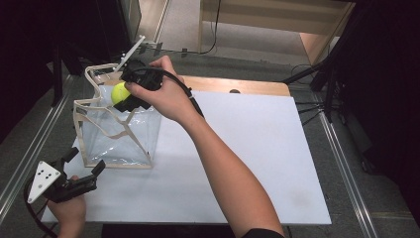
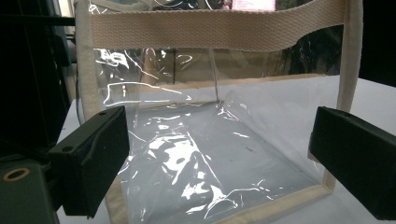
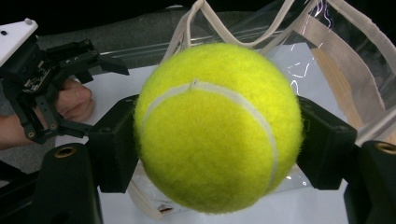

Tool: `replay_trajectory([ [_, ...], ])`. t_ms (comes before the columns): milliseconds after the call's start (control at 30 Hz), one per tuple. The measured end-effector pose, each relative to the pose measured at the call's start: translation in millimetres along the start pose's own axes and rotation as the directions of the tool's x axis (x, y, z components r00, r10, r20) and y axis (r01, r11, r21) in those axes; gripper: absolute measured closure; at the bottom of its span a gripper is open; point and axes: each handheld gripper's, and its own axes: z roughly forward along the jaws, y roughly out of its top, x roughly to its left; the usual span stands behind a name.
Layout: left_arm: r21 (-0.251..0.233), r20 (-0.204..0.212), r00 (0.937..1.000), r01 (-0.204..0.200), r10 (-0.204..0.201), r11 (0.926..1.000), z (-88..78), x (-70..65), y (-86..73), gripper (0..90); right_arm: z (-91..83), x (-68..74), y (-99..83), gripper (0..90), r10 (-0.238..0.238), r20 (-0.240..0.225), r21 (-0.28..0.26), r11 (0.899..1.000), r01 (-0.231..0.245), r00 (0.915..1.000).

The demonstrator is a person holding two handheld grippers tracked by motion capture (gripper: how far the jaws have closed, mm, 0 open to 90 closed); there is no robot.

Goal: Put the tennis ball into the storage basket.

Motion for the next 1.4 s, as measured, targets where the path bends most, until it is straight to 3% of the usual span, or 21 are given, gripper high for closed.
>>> replay_trajectory([
  [633, -0.002, 0.002, 1.0, 0.001, -0.001, 1.0, -0.5, 0.8, 0.2, 5.4, 29.6, -2.7, 4.6, 24.2, 0.006, -0.01, 0.049, 0.999, -0.005, 0.9999],
  [833, -0.001, 0.002, 1.0, 0.003, -0.003, 1.0, -0.6, 0.9, 0.2, 5.4, 33.1, -2.1, 1.3, 23.1, 0.01, -0.035, 0.072, 0.997, -0.008, 0.9993],
  [1033, -0.002, 0.002, 1.0, 0.002, -0.002, 1.0, -0.5, 0.7, 0.1, 5.4, 24.2, 1.0, -1.2, 10.1, 0.02, -0.012, 0.019, 1.0, -0.02, 0.9997],
  [1333, 0.001, 0.002, 1.0, 0.0, 0.0, 1.0, 0.0, 0.3, 0.1, 5.4, 6.9, 0.6, -15.4, 9.0, 0.04, 0.038, -0.053, 0.998, -0.038, 0.9985],
  [1400, 0.0, 0.001, 1.0, 0.0, 0.0, 1.0, 0.1, 0.2, 0.1, 5.4, 3.8, 0.4, -19.7, 2.9, 0.052, 0.052, -0.057, 0.997, -0.049, 0.9973],
])
